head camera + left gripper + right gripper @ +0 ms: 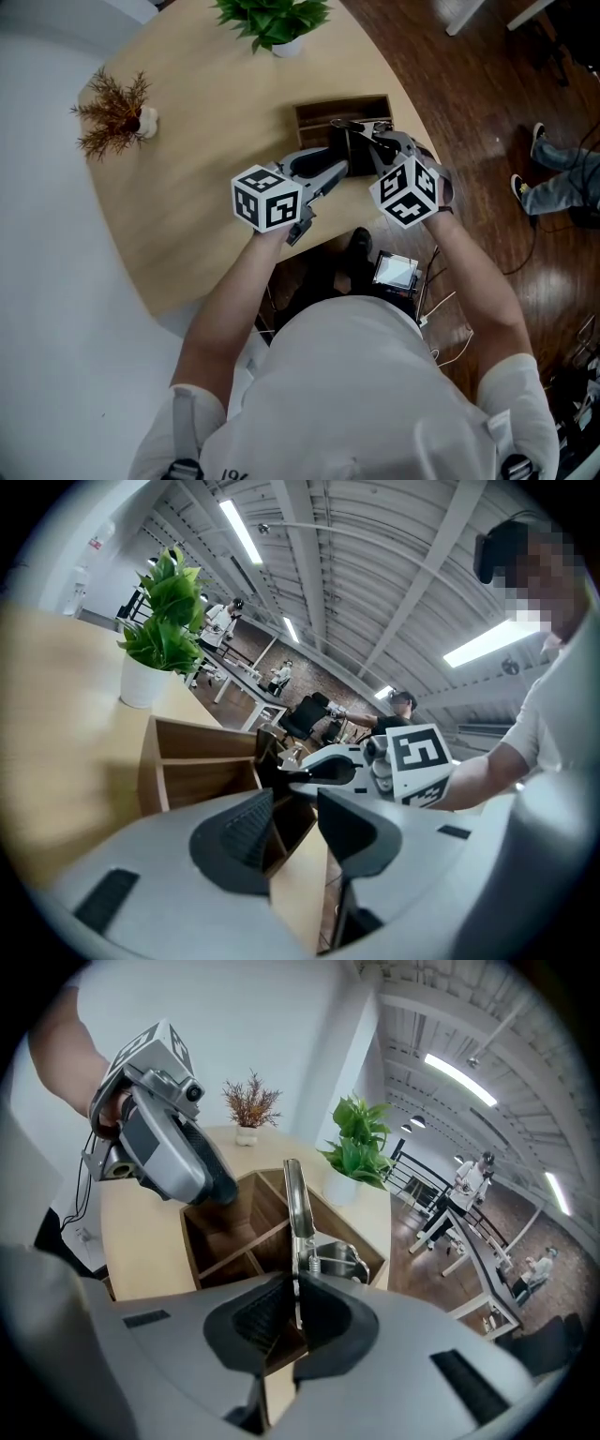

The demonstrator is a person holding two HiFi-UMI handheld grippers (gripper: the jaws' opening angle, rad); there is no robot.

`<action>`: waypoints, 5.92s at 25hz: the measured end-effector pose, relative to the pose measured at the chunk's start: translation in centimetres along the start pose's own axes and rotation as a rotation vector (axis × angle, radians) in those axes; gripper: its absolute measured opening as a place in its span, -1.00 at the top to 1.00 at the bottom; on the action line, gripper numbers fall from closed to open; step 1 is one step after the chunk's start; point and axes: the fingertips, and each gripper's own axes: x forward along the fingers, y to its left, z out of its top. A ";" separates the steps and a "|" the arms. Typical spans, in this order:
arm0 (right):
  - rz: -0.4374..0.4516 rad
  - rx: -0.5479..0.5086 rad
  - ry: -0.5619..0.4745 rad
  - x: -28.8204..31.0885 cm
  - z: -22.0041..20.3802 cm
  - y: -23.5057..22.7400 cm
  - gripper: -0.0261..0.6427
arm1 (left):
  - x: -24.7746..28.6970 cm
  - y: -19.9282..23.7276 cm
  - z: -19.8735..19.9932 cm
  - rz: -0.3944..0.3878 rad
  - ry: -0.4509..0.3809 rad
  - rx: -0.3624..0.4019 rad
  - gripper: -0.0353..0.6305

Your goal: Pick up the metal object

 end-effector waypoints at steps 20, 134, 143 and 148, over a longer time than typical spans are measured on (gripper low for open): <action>-0.038 0.005 -0.056 -2.3 1.5 -0.5 0.91 | -1.3 -1.4 2.0 0.003 -0.061 0.038 0.52; -0.266 0.357 -0.387 -28.4 2.7 4.6 0.91 | -16.2 -19.5 1.7 -0.051 -0.318 0.158 0.52; -0.247 0.400 -0.363 -27.8 1.3 5.6 0.91 | -16.0 -18.9 0.8 -0.044 -0.303 0.142 0.52; -0.240 0.427 -0.345 -27.6 0.4 6.0 0.91 | -16.0 -18.6 0.6 -0.034 -0.296 0.132 0.52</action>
